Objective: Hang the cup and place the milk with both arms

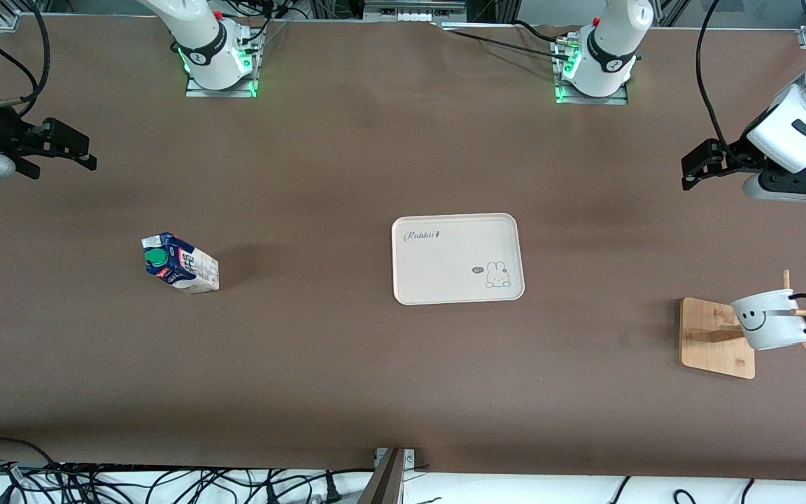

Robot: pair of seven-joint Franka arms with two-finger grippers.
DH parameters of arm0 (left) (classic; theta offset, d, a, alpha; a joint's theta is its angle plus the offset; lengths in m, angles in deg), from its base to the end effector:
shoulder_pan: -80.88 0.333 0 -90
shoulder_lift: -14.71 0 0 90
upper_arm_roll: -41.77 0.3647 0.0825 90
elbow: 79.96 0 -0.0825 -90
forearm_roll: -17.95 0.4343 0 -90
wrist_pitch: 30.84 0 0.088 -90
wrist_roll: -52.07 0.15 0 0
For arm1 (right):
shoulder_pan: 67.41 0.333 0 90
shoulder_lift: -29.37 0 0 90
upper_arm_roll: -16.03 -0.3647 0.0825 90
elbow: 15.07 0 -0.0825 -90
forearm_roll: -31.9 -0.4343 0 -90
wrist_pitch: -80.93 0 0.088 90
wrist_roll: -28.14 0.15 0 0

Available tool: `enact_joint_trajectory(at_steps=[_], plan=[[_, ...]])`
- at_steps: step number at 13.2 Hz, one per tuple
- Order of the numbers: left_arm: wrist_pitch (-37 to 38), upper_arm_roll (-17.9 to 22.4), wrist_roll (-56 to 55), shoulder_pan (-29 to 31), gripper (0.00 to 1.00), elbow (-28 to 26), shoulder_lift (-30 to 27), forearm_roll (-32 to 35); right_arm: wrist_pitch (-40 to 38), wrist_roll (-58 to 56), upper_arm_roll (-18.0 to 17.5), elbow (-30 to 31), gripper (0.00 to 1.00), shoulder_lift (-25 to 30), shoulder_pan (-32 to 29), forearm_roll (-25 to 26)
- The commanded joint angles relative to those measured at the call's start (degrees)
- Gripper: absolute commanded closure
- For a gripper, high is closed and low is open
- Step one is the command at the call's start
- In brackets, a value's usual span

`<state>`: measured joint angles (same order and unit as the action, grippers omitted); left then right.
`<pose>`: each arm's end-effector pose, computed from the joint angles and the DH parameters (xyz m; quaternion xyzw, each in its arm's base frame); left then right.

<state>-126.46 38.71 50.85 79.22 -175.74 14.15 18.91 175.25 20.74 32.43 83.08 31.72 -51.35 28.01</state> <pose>0.6061 -0.0478 0.5918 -0.9995 0.0313 -0.0039 0.0084 0.5925 0.0034 0.5862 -0.9974 -0.0587 0.0111 0.0404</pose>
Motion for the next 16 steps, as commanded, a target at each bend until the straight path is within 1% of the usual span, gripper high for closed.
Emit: enact_joint_trajectory(at_steps=[1,8,12,16], plan=[[1.2,-0.1,0.1,-0.1,0.00,0.7,-0.4,1.1,1.2,2.8,-0.5,1.2,0.00,0.5,0.5,0.8],[1.2,-0.1,0.0,-0.2,0.00,0.8,-0.4,1.1,1.4,2.8,-0.5,0.4,0.00,-0.6,0.9,1.2],[1.2,-0.2,0.0,-0.2,0.00,0.8,-0.4,1.1,0.4,2.5,-0.5,-3.8,0.00,-3.6,1.6,1.5],[1.2,-0.2,0.0,-0.2,0.00,0.9,-0.4,1.1,0.0,2.2,-0.5,-3.9,0.00,-3.6,1.5,1.5]])
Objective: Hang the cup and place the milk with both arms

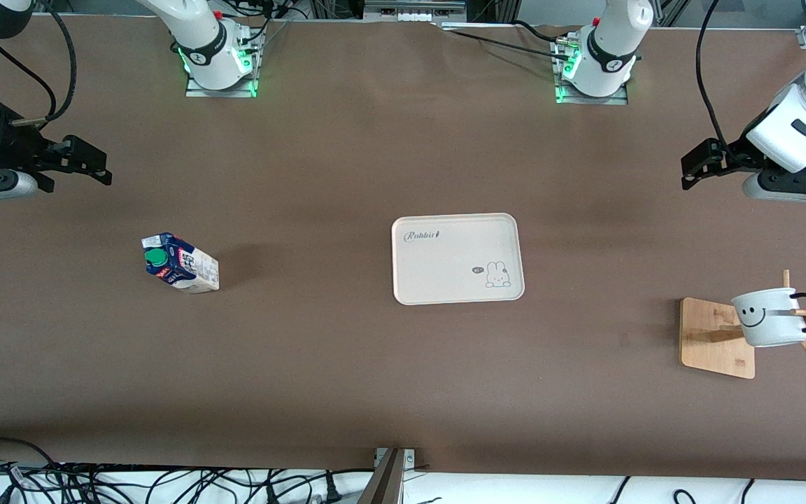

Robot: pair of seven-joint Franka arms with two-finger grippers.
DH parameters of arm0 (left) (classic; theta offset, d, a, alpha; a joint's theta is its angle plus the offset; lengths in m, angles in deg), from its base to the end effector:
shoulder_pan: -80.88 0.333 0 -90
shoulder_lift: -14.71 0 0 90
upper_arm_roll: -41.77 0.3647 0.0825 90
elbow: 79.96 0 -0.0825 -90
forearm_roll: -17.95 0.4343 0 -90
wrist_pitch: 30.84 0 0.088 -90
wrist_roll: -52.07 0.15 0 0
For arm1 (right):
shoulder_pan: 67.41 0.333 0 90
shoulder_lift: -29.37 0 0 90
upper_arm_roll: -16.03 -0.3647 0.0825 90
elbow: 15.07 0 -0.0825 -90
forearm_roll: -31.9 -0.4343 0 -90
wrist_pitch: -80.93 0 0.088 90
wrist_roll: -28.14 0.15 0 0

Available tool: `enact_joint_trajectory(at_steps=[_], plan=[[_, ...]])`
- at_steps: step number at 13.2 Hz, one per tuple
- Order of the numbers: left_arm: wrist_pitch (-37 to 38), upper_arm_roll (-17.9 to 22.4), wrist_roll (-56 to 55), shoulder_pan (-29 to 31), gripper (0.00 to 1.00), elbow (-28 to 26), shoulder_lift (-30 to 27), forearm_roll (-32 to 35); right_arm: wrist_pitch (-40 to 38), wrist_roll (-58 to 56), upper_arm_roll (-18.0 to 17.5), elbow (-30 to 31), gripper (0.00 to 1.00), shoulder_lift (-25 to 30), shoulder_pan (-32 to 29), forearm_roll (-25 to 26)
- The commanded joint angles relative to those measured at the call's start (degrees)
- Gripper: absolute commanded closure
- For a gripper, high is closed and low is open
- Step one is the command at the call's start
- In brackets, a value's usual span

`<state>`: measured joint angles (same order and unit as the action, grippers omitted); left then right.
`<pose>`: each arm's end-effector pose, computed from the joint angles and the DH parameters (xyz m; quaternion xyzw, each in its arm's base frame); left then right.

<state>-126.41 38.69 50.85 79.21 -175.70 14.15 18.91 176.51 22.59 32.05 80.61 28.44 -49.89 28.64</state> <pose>0.6060 -0.0481 0.5921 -0.9995 0.0316 -0.0038 0.0084 0.6140 0.0252 0.5773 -0.9979 -0.0585 0.0077 0.0263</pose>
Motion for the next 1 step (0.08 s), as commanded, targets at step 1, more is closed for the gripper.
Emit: enact_joint_trajectory(at_steps=[1], plan=[[1.2,-0.2,0.1,-0.2,0.00,0.7,-0.4,1.1,-1.3,0.3,0.0,-1.6,0.00,-0.4,0.1,1.0]])
